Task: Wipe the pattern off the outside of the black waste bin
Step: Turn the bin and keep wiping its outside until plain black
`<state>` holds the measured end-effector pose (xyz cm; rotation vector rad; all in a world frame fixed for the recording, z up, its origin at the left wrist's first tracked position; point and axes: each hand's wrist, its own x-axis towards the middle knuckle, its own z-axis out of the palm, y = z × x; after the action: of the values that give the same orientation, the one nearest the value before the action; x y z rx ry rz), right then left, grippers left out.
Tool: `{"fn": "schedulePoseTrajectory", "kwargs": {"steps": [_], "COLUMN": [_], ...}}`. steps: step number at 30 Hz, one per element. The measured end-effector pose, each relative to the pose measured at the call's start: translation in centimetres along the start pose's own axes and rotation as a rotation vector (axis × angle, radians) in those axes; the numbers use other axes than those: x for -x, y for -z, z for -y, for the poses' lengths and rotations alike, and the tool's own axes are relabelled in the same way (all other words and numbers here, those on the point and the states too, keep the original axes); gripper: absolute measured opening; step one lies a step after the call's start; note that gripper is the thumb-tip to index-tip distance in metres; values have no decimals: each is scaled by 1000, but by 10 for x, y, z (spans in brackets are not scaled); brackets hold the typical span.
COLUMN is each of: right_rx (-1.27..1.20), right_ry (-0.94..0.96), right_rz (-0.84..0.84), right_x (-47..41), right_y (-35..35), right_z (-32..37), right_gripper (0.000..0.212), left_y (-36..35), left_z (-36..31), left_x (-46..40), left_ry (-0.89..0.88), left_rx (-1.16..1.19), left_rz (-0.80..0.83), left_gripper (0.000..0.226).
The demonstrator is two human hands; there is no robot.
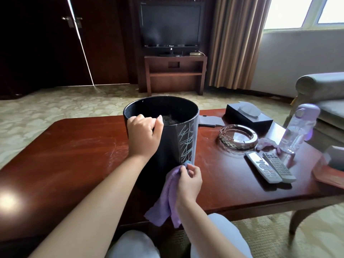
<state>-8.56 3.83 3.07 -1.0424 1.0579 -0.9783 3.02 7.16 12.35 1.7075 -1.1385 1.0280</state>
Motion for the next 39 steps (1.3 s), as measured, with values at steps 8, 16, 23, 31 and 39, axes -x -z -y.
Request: {"fn": "schedulePoseTrajectory", "kwargs": {"steps": [8,16,23,31,39], "right_rx": [19,-95,-160,-127,-81], "right_ry": [95,121,276,254,676], "right_rz": [-59,-18,55,-4,-87], "right_x": [1,7,8,12,7], "right_y": [-5,-6,-12,-14,-25], "right_z": [7,20,61,46,76], "right_gripper": [13,19,7,6,14], "left_y": [2,3,3,6,9], "left_z": [-1,-1,-1,-1,3], "left_x": [-1,-2,-2,-3,-1], "left_ry": [3,11,19,40,86], "left_rx": [21,23,26,69,126], "left_rz": [16,17,22,48,63], "left_gripper": [48,47,47,47,51]}}
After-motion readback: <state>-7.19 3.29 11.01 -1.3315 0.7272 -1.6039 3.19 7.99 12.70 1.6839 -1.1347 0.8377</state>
